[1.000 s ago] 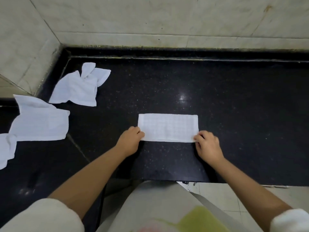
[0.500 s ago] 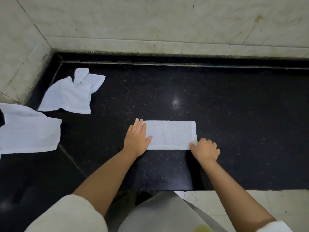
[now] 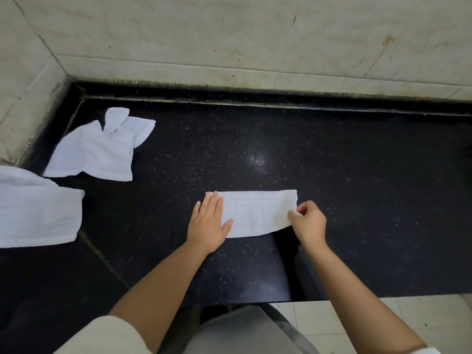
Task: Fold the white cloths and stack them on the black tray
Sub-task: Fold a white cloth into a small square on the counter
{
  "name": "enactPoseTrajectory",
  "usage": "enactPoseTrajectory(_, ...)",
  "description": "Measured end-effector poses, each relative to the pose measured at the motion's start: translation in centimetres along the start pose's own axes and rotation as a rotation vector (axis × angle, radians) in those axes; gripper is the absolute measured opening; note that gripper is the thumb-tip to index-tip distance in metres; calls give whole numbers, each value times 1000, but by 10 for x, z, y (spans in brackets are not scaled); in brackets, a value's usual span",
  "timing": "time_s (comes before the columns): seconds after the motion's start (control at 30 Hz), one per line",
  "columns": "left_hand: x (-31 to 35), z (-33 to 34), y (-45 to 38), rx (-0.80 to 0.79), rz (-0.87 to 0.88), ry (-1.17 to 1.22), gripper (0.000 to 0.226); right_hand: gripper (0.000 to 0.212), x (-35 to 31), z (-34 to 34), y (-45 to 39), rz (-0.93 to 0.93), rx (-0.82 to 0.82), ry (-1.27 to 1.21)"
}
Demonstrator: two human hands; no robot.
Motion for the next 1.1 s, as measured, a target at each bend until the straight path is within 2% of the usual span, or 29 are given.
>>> enactPoseTrajectory(0.1, -5, -6, 5, 68, 17, 84, 65, 13, -30, 13, 12, -170, 43, -60)
enactPoseTrajectory(0.2, -25, -13, 16, 214, -70, 182, 64, 7, -58, 40, 25, -355, 37, -23)
enactPoseTrajectory(0.23, -33, -14, 19, 233, -106, 193, 64, 11, -64, 52, 28, -403, 28, 3)
enactPoseTrajectory(0.3, -52, -12, 26, 232, -173, 197, 64, 21, -71, 80, 33, -519, 13, 122)
enactPoseTrajectory(0.4, -76, -3, 36, 178, -246, 184, 62, 10, -54, 126, 36, -735, -26, 425)
enactPoseTrajectory(0.5, -86, 3, 40, 139, -240, 158, 67, 7, -27, 145, 33, -789, -95, 578)
enactPoseTrajectory(0.63, -91, 8, 37, 133, -233, 117, 70, 6, -26, 141, 25, -864, -174, 637)
enactPoseTrajectory(0.73, -89, 10, 37, 198, -220, 130, 88, 12, -26, 133, 22, -895, -135, 583)
enactPoseTrajectory(0.9, -90, 9, 36, 177, -224, 145, 90, 26, -25, 127, 32, -987, -63, 468)
enactPoseTrajectory(1.1, -88, 8, 37, 170, -229, 133, 86, 17, -13, 130, 25, -1003, -284, 640)
Point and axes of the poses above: each hand's wrist, its own y-axis away from the middle knuckle, its own z-axis out of the palm, x = y × z, the point moved 2 cm from there along -y, towards the middle knuckle, and after that the axes turned 13 degrees about -x, right-handed, at the moved point
